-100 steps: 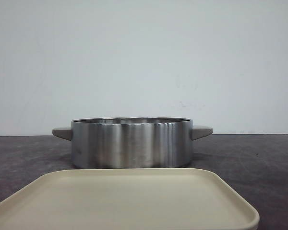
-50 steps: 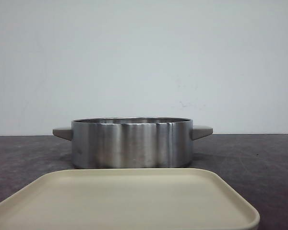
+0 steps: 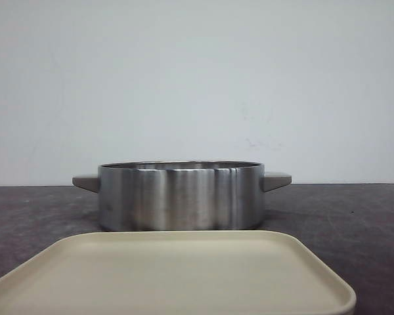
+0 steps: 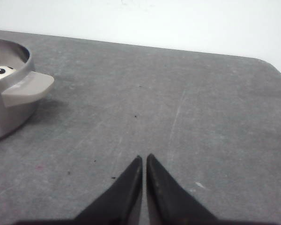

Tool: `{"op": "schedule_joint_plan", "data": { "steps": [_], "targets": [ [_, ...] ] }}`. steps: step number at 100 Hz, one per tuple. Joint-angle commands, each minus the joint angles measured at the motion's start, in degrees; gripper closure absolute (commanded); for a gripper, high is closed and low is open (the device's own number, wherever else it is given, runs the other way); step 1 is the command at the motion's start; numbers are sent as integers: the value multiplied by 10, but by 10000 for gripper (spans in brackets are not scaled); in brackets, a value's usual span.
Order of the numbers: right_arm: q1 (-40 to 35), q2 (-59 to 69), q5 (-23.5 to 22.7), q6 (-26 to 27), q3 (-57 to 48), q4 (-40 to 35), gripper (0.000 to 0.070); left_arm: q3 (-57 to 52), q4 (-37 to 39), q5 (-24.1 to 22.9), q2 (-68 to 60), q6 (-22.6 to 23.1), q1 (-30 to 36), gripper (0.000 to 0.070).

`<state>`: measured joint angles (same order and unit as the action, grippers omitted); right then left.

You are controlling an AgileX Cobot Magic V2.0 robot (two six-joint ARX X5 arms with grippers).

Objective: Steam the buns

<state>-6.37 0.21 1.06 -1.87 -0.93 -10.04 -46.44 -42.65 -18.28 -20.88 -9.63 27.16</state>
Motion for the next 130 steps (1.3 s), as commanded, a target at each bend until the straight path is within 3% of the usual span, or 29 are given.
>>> {"op": "schedule_joint_plan", "data": {
  "steps": [1, 103, 115, 130],
  "targets": [
    [-1, 0, -5, -11, 2, -2, 692, -5, 6, -3, 0, 0, 2, 700],
    [-1, 0, -12, -11, 2, 12, 692, -5, 4, -3, 9, 10, -5, 700],
    [-1, 0, -12, -11, 2, 12, 692, 19, 36, 14, 30, -9, -19, 700],
    [-1, 0, -12, -11, 2, 12, 692, 116, 152, 36, 80, -1, -61, 700]
  ]
}}
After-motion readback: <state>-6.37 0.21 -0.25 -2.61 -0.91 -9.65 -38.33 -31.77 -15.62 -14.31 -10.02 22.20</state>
